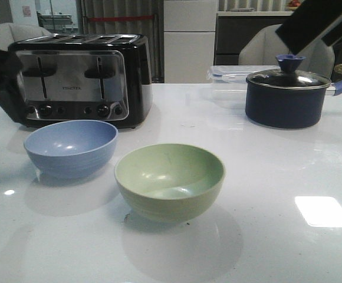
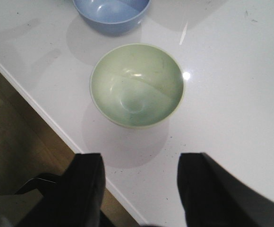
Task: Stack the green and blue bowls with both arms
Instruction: 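Lower the left gripper onto the rim of the light blue bowl and grasp, then lift the blue bowl with the left gripper and move it over the green bowl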
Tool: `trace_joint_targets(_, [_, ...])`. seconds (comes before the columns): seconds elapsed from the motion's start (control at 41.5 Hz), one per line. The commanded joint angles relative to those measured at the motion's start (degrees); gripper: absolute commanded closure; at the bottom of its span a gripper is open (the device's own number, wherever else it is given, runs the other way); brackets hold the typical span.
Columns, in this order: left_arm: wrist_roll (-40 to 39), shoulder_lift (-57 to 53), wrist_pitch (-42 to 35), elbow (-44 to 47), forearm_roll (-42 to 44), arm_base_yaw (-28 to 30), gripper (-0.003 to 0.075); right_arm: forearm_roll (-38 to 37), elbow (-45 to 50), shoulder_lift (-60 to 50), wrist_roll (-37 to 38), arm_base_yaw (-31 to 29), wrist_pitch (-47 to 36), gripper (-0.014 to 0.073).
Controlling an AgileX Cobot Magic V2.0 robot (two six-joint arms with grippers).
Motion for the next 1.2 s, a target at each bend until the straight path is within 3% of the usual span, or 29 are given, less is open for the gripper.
trace_joint_targets(0.0, [0.08,4.37,-3.51,-5.16,-2.3,-0.28,0.0183,-0.35,-1.5,-1.73,-0.91,0.03,-3.13,0.0128])
trace_joint_targets(0.169, [0.08,12.46,-4.15,-10.66,-3.24,-0.28,0.0273,-0.59,-1.5,-1.73,-0.91,0.03,-3.08,0.0128])
trace_joint_targets(0.481, [0.08,15.56,-3.93,-13.28,-3.54,-0.39,0.0629,-0.8,-1.5,-1.73,-0.91,0.03,-3.08,0.0128])
trace_joint_targets(0.77, [0.21,7.82,-0.05,-13.28,-3.68,-2.89,0.0623,-0.8,-1.5,-1.73,-0.91,0.03,-3.08,0.0128])
trace_joint_targets(0.987, [1.12,0.61,1.55,-13.28,-4.64,-11.13,0.0623,-0.86,-1.5,-1.73,-0.91,0.03,-3.19,0.0128])
trace_joint_targets(1.18, [1.12,0.52,1.18,-13.28,-4.77,-19.57,0.0623,-0.86,-1.5,-1.73,-0.91,0.03,-3.19,0.0128])
